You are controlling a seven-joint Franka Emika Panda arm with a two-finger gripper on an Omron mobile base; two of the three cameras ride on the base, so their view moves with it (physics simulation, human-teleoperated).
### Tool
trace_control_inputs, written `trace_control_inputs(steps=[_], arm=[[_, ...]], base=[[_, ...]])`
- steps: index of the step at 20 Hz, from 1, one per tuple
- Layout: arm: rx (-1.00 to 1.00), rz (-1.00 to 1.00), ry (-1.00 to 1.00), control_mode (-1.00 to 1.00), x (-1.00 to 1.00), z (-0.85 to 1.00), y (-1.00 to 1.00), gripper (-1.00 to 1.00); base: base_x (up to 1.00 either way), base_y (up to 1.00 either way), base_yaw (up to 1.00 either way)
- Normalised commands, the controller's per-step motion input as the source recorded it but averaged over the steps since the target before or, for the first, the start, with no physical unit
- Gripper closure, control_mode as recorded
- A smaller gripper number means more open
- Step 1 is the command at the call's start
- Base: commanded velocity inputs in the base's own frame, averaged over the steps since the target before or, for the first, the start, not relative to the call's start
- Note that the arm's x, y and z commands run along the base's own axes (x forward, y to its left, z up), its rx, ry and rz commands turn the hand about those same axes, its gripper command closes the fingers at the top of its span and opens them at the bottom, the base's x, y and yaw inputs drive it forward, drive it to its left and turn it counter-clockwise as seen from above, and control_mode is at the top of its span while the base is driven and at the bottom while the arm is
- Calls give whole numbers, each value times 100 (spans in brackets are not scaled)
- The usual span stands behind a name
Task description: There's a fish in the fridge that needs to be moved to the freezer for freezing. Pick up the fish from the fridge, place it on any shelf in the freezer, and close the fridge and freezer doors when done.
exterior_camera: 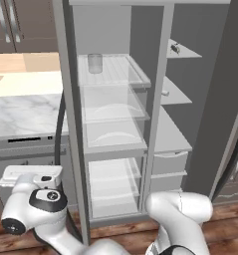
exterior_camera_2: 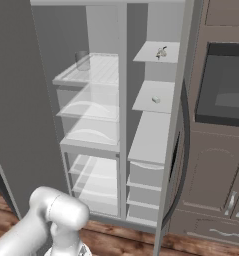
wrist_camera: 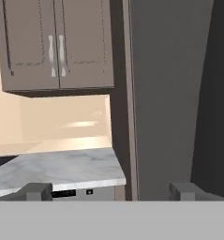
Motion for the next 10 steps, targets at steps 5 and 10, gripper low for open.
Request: trace_control_inputs(steps=[5, 10], arm=[[0, 0, 0, -100, 24, -18, -9, -100], [0, 0, 0, -100, 33, -20, -9, -100]], base=[[0, 0, 0], [0, 0, 0]])
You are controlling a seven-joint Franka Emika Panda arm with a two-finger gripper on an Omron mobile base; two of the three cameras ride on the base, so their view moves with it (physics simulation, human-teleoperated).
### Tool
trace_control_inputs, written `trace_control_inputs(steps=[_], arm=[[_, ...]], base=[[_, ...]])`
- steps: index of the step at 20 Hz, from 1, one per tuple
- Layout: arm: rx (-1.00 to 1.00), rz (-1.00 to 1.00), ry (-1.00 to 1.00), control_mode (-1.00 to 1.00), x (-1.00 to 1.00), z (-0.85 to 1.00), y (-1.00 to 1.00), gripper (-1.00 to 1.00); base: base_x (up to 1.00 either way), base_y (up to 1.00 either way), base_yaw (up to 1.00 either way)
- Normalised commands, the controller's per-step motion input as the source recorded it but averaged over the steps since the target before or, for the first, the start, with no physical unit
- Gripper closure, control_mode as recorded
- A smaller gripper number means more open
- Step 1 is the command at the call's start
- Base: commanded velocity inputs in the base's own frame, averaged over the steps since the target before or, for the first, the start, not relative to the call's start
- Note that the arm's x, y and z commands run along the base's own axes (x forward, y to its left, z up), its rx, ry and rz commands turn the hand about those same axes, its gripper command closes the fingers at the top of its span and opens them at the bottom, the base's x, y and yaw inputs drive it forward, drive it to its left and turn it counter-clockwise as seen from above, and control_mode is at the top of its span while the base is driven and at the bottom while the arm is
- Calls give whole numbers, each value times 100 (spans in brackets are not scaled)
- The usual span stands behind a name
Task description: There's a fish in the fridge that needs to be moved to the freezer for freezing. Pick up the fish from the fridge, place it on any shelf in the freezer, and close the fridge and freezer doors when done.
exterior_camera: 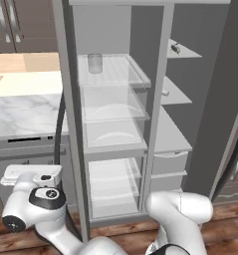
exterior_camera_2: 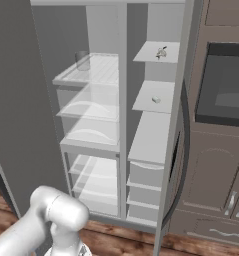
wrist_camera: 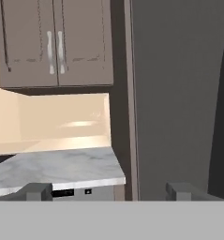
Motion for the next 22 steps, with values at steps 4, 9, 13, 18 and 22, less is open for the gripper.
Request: trace_control_inputs(steps=[4, 9, 13, 18, 22], arm=[[0, -1, 0, -100, 11, -5, -42, -100], [5, -8, 0, -100, 0, 0, -93, -100], [7, -10, 0, -100, 0, 0, -100, -100], [5, -10, 7, -100, 26, 0, -80, -100], [3, -9, 9, -100, 49, 0, -65, -100]], base=[[0, 0, 0], [0, 0, 0], [0, 0, 0], [0, 0, 0], [0, 0, 0]])
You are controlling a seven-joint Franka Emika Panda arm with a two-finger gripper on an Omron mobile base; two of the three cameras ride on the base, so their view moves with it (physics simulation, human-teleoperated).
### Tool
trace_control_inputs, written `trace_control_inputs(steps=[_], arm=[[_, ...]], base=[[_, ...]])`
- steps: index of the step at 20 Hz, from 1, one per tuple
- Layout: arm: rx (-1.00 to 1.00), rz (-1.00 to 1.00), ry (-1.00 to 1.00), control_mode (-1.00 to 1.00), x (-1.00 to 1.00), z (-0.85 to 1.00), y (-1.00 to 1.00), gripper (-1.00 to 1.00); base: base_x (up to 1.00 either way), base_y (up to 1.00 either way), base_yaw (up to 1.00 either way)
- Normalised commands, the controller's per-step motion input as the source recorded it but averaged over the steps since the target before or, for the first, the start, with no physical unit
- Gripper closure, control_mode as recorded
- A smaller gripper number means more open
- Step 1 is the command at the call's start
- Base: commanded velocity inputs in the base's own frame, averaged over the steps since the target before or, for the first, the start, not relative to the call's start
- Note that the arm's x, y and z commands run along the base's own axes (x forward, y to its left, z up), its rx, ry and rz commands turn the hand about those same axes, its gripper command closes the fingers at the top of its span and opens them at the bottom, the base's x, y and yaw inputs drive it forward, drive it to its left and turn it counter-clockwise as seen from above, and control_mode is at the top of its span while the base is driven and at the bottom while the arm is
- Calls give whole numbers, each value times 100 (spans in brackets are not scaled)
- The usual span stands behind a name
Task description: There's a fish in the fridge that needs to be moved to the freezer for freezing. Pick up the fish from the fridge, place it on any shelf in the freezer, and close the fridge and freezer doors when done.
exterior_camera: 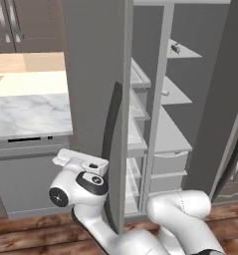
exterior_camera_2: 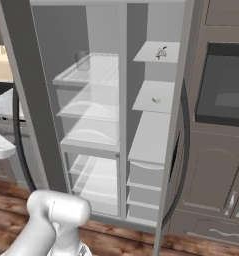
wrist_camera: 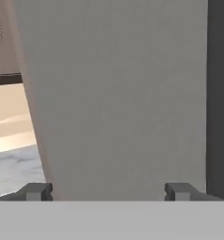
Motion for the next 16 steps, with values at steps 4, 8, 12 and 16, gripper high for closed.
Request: trace_control_inputs(steps=[4, 8, 12, 16], arm=[[3, -7, 9, -100, 56, 0, -57, -100], [1, -6, 5, -100, 58, 0, -44, -100], [2, -5, 2, -100, 57, 0, -46, -100], [3, -4, 1, -100, 61, 0, -48, -100]], base=[[0, 0, 0], [0, 0, 0], [0, 0, 0], [0, 0, 0]])
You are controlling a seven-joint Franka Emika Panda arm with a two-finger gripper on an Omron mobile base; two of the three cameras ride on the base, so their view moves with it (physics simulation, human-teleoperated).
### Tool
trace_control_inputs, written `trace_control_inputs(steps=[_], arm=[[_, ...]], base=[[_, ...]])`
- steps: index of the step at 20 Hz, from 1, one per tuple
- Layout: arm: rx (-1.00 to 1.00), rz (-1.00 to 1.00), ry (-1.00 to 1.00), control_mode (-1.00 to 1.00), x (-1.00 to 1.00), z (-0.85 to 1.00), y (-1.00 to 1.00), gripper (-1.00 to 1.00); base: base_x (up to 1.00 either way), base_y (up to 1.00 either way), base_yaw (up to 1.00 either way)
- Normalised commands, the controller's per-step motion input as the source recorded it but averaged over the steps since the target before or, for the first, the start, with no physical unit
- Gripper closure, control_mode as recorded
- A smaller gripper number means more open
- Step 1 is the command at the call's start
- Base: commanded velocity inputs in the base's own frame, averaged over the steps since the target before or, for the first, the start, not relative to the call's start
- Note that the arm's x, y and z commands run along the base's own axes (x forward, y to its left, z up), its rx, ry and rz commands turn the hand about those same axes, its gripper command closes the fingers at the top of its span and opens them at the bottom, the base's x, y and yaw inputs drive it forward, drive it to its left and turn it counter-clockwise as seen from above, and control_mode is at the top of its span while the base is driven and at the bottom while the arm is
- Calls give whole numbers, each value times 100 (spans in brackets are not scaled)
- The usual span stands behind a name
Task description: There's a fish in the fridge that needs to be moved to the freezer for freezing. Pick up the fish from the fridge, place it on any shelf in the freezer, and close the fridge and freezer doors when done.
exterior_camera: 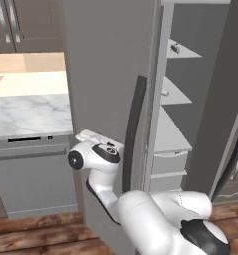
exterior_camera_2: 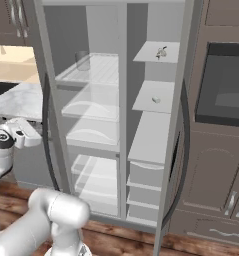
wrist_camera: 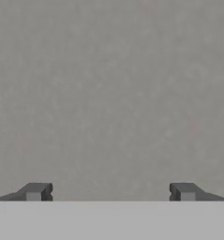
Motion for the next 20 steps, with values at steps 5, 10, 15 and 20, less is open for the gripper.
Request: trace_control_inputs(steps=[5, 10, 15, 20], arm=[[3, -1, 0, -100, 55, 0, -44, -100], [3, 0, 0, -100, 50, 0, -39, -100], [3, 0, 0, -100, 47, 0, -36, -100], [3, 0, -1, -100, 47, 0, -42, -100]], base=[[0, 0, 0], [0, 0, 0], [0, 0, 0], [0, 0, 0]])
